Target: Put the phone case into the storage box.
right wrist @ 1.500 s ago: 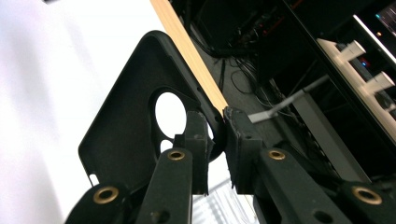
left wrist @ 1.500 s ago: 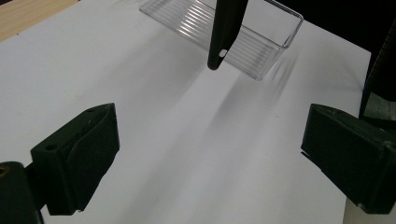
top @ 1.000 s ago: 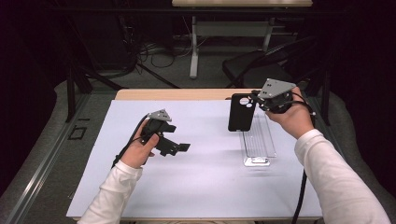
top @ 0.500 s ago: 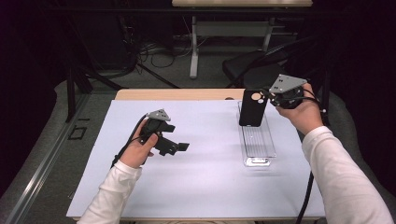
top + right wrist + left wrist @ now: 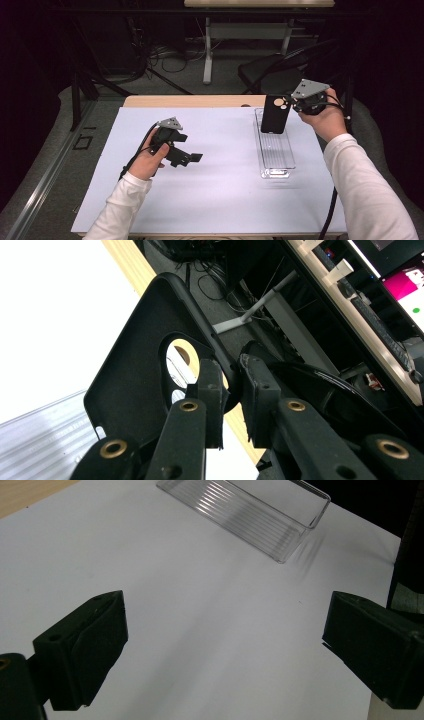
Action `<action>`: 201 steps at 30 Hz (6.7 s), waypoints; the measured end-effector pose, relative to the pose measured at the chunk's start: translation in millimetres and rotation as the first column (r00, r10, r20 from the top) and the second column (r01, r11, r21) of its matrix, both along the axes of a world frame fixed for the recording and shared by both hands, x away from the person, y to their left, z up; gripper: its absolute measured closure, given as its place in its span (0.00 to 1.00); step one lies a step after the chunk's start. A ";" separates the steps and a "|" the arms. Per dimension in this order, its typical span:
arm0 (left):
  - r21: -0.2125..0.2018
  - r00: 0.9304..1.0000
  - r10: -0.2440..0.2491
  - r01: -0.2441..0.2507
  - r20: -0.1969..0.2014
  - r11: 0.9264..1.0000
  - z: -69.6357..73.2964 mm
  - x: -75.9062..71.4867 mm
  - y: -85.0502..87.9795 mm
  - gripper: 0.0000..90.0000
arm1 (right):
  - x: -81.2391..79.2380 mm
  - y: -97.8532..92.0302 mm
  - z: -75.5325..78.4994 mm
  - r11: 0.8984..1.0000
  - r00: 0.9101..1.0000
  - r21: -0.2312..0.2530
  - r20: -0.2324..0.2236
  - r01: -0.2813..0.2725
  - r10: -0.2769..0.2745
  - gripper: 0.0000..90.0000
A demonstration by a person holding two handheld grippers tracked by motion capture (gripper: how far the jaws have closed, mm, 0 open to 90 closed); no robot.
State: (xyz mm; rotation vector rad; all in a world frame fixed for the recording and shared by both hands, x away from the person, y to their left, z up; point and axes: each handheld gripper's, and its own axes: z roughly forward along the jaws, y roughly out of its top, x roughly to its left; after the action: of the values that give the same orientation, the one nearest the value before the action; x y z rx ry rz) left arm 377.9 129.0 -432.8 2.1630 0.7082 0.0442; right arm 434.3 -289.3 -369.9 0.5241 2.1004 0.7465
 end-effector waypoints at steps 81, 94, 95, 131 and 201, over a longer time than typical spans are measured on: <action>-0.003 0.999 0.037 -0.037 -0.012 0.999 -3.6 4.5 9.2 0.05 | 67.0 14.8 -70.3 0.995 0.991 -0.083 0.127 0.052 -0.041 0.89; -0.001 0.999 0.037 -0.037 -0.013 0.999 -4.4 4.5 8.5 0.05 | 71.4 12.8 -72.0 0.989 0.989 -0.138 0.143 0.056 -0.036 0.88; -0.001 0.999 0.036 -0.036 -0.013 0.999 -4.3 4.6 8.6 0.05 | 72.0 12.4 -72.4 0.990 0.989 -0.133 0.144 0.055 -0.035 0.88; 0.000 0.999 0.044 -0.044 -0.015 0.999 -5.2 5.0 9.2 0.05 | 81.1 3.6 -79.1 0.983 0.986 -0.143 0.141 0.113 -0.093 0.73; -0.036 0.996 0.088 -0.088 0.013 0.995 3.5 6.6 27.5 0.05 | -53.1 85.3 -61.8 0.881 0.966 0.464 -0.256 0.087 0.039 0.00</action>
State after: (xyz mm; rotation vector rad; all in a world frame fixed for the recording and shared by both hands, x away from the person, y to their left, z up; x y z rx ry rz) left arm 384.4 156.5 -429.3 2.0950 0.7901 0.0925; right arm 381.1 -204.0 -431.8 0.9567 2.1385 1.2477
